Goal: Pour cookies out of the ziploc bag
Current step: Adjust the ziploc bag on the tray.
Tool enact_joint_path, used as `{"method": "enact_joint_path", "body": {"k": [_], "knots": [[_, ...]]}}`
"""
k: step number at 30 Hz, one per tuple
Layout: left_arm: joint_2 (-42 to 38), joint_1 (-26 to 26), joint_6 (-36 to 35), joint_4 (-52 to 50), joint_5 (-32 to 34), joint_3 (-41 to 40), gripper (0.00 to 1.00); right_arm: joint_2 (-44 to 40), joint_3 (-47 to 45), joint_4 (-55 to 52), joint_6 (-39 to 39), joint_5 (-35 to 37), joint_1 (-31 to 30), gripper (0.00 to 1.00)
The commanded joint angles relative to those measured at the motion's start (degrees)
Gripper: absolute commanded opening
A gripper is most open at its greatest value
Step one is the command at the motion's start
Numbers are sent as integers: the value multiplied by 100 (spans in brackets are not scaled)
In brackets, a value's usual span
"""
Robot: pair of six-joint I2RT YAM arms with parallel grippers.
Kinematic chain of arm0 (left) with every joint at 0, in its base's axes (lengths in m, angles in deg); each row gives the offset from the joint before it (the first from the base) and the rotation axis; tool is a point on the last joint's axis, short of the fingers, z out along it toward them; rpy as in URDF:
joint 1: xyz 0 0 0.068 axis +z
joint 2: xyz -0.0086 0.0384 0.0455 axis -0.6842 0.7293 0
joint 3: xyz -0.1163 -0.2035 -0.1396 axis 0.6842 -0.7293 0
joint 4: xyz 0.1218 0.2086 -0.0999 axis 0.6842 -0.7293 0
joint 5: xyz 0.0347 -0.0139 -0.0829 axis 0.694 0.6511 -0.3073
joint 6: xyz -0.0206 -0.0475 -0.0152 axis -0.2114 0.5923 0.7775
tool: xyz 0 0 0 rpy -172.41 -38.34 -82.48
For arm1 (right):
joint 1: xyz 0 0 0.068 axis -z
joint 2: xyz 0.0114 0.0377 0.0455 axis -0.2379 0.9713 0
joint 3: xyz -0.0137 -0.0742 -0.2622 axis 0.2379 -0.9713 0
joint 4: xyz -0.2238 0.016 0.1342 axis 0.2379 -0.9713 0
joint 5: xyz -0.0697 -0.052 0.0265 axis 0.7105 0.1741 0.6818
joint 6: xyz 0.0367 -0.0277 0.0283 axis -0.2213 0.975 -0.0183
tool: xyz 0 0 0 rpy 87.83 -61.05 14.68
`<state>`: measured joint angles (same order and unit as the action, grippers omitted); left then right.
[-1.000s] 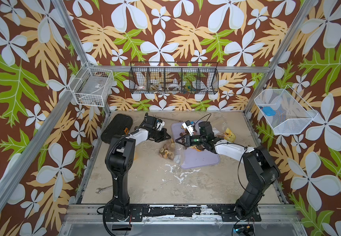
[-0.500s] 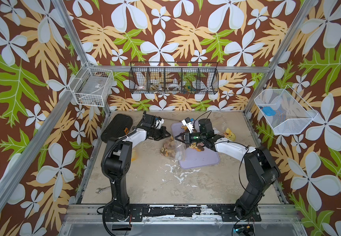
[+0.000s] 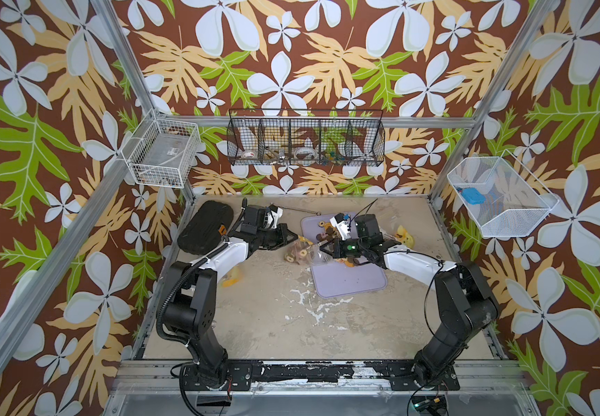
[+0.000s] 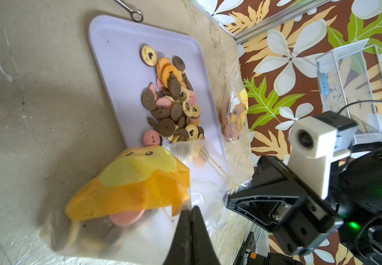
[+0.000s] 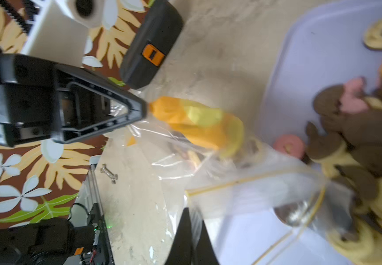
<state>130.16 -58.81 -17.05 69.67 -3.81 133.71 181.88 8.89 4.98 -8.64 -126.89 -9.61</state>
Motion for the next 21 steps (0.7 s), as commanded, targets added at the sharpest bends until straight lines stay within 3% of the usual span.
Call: {"method": "enact_joint_path", "body": {"k": [1, 4, 9, 15, 19, 21], "knots": [[-41, 10, 20, 334, -35, -123, 0, -91, -206, -93, 9, 376, 96, 0], [-57, 10, 32, 397, -65, -217, 0, -114, -261, -163, 38, 396, 127, 4], [-120, -27, 70, 438, -96, -252, 0, -140, -263, -213, 0, 424, 129, 35], [-172, -132, 74, 438, -123, -305, 0, -200, -234, -468, 88, 758, 136, 54], [-297, -192, 128, 412, -147, -227, 0, -185, -177, -676, 165, 931, 137, 57], [-347, -225, 162, 334, -156, -107, 0, -96, -137, -770, 194, 920, 153, 53]]}}
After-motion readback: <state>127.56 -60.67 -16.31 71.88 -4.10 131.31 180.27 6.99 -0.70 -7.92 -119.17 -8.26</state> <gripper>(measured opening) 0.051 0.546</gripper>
